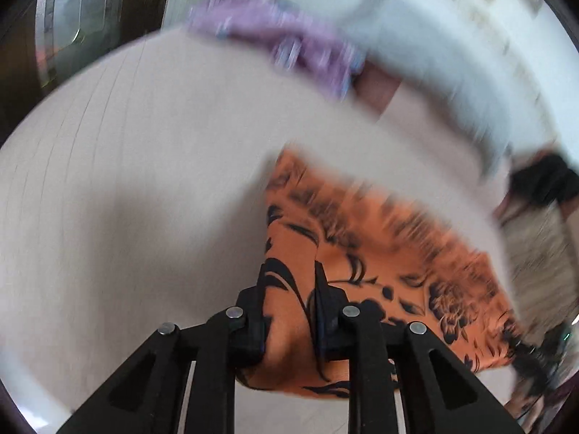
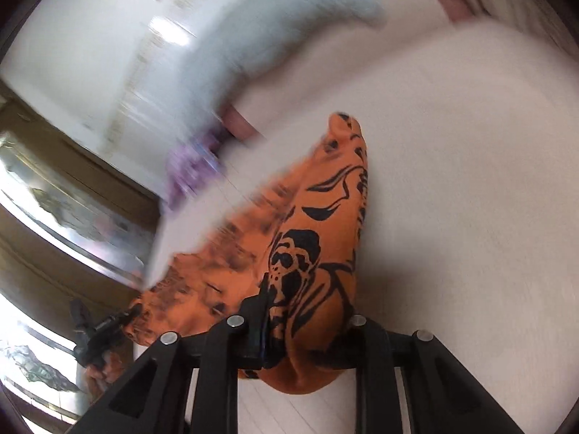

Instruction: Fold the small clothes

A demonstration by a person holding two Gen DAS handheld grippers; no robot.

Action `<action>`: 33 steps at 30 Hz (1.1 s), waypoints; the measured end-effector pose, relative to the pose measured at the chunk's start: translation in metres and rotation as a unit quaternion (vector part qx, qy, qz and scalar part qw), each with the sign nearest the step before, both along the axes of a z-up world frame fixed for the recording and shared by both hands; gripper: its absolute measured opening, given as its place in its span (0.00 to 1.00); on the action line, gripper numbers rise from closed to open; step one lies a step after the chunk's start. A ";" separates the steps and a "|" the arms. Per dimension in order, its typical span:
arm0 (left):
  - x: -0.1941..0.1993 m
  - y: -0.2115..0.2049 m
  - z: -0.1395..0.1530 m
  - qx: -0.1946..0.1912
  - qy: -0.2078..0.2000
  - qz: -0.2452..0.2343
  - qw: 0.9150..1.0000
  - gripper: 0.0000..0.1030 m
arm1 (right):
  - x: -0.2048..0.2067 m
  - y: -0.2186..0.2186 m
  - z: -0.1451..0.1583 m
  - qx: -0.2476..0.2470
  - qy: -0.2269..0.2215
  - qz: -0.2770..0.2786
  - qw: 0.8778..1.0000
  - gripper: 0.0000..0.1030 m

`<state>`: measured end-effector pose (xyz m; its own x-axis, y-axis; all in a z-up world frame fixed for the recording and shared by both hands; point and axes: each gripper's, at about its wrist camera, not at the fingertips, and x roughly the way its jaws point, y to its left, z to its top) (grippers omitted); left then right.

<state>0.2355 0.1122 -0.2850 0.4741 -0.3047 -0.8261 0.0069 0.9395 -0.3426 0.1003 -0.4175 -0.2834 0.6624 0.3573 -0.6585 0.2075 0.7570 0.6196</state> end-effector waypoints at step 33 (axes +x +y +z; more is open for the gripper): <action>-0.035 -0.141 -0.004 0.184 -0.119 -0.115 0.969 0.64 | 0.011 0.108 -0.010 -0.082 -0.041 0.079 0.993 0.36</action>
<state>0.2005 -0.0288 -0.2887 0.6186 -0.1310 -0.7747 0.2679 0.9621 0.0512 0.1115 -0.3098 -0.2937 0.6603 0.3538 -0.6625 0.0317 0.8682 0.4952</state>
